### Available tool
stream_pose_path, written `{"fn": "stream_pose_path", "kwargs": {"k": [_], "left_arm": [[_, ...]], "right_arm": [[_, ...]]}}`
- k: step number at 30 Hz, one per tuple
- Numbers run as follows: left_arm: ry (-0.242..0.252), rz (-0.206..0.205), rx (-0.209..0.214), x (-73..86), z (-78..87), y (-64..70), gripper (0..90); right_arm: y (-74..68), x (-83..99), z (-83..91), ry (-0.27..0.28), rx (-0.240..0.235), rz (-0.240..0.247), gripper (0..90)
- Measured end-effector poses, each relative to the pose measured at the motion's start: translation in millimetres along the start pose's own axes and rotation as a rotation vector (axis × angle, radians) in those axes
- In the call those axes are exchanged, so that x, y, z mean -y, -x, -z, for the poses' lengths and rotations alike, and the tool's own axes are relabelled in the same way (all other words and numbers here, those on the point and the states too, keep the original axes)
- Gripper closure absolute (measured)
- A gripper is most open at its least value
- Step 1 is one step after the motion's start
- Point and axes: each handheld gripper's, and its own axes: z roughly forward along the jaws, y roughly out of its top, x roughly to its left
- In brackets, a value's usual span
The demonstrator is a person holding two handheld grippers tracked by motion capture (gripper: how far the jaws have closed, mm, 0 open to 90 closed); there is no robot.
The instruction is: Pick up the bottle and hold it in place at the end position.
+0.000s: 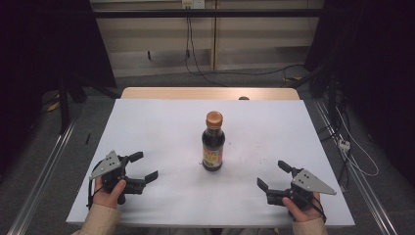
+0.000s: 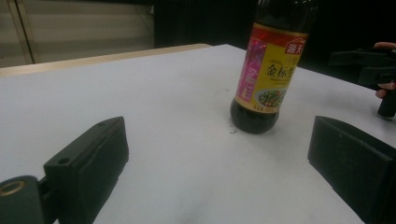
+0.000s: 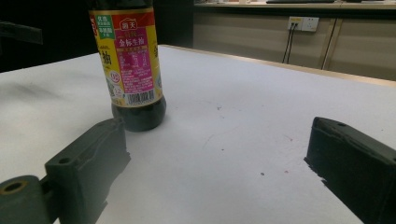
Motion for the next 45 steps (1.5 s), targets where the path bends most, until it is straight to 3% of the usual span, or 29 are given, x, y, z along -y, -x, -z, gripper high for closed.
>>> {"fn": "stream_pose_path", "kwargs": {"k": [11, 21, 22, 31, 45], "left_arm": [[0.000, -0.002, 0.005, -0.1, -0.9, 0.6, 5.0], [-0.006, -0.006, 0.003, 0.3, -2.1, 0.9, 5.0], [-0.007, -0.005, 0.003, 0.2, -2.5, 0.8, 5.0], [0.001, 0.001, 0.002, 0.1, -3.3, 0.8, 5.0], [-0.004, 0.000, 0.000, 0.4, -2.8, 1.2, 5.0]], "right_arm": [[-0.5, -4.3, -4.0, -0.016, -0.011, 0.014, 3.8], [-6.8, -15.1, -26.8, -0.038, -0.053, 0.014, 2.7], [-10.9, -16.4, -32.6, -0.062, -0.059, 0.022, 3.7], [-23.8, -20.0, -49.1, -0.084, -0.105, 0.027, 4.1], [-45.1, -28.5, -71.7, -0.081, -0.153, 0.019, 4.9]]}}
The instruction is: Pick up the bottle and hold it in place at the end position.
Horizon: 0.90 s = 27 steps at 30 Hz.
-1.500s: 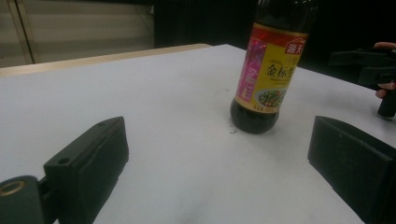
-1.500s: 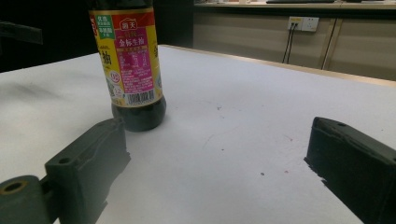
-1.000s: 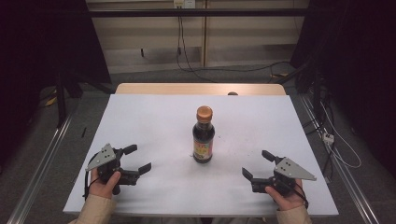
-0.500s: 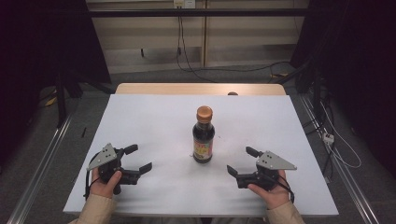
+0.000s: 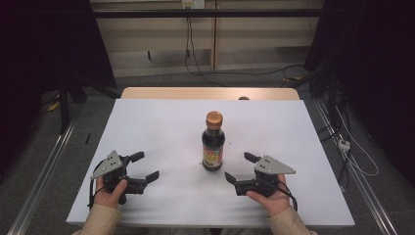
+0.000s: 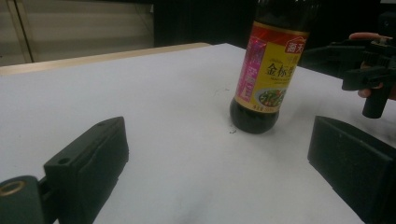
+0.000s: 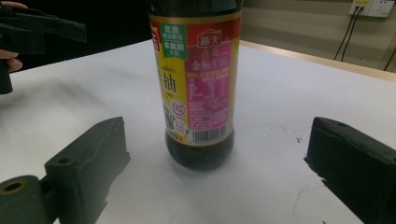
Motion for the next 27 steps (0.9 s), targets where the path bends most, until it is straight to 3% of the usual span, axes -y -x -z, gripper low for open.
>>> {"fn": "stream_pose_path", "kwargs": {"k": [10, 27], "left_arm": [[0.002, -0.001, 0.000, -0.1, 0.4, -0.1, 5.0], [-0.002, -0.004, 0.002, 0.0, 1.1, -1.1, 5.0]], "right_arm": [[-4.9, -7.1, -16.0, 0.011, -0.006, -0.023, 4.4], [-10.6, -25.5, -42.9, 0.035, 0.038, -0.054, 4.9]]}}
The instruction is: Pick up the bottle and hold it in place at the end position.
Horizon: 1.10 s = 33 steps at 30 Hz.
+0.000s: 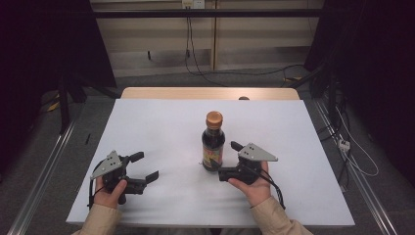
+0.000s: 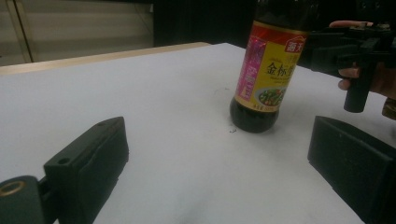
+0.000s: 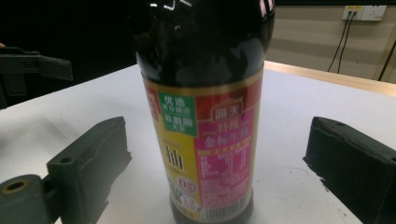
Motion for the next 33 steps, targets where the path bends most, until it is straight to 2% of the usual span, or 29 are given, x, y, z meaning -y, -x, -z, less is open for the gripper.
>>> {"fn": "stream_pose_path", "kwargs": {"k": [4, 6, 10, 11, 14, 26, 31, 33], "left_arm": [[0.000, 0.000, 0.001, -0.1, 0.3, -0.1, 5.0], [-0.001, 0.000, 0.000, 0.1, 0.2, -0.3, 5.0], [-0.001, -0.004, 0.000, 0.2, 0.1, 0.1, 5.0], [-0.002, -0.004, 0.000, 0.2, 0.2, 0.1, 5.0], [-0.003, -0.003, 0.001, 0.3, 0.1, 0.2, 5.0], [-0.006, -0.002, 0.004, 0.4, -0.2, 0.3, 5.0], [-0.006, 0.002, 0.001, 0.6, -0.2, 0.0, 5.0], [-0.005, 0.003, 0.002, 0.6, 0.3, -0.1, 5.0]], "right_arm": [[-2.3, -2.7, -3.9, 0.008, 0.011, -0.025, 5.9], [-3.8, -2.4, -6.1, 0.006, 0.004, -0.018, 10.6], [-6.5, -2.7, -9.2, 0.010, -0.001, -0.014, 12.2], [-8.3, -4.3, -10.3, 0.009, -0.005, -0.012, 16.7], [-9.9, -6.2, -12.0, 0.013, -0.006, -0.013, 17.5], [-10.9, -19.2, -24.2, 0.020, 0.028, -0.022, 26.4], [-12.3, -24.2, -30.5, 0.012, 0.040, -0.019, 27.4], [-12.2, -25.4, -31.6, 0.006, 0.040, 0.017, 29.3]]}}
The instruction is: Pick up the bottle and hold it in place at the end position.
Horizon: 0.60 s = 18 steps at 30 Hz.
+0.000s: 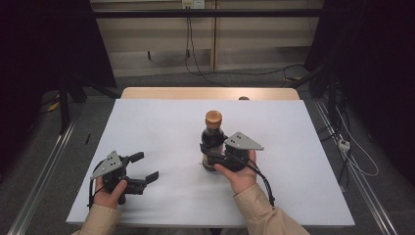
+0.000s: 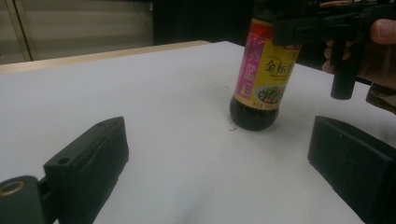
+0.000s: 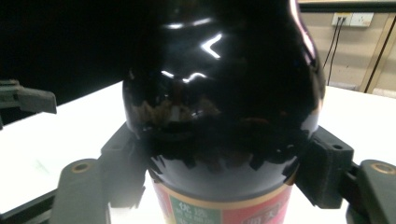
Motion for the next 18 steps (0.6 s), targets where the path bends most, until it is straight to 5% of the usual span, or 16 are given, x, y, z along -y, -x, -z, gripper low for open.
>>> {"fn": "stream_pose_path", "kwargs": {"k": [9, 13, 16, 18], "left_arm": [[-0.006, 0.002, 0.002, 0.7, -0.4, -1.7, 5.0], [-0.004, 0.003, 0.003, 0.7, -0.3, -1.7, 5.0], [-0.003, 0.005, 0.005, 0.6, 0.0, -1.6, 5.0], [-0.001, 0.006, 0.005, 0.7, -0.2, -1.9, 5.0]], "right_arm": [[15.9, -3.9, -4.3, -0.004, -0.086, 0.014, 30.7], [21.2, -8.5, -7.1, 0.006, -0.087, 0.053, 30.7], [27.1, -15.1, -8.5, 0.017, -0.082, 0.030, 30.7], [28.9, -19.7, -10.4, 0.009, -0.065, 0.069, 30.7]]}}
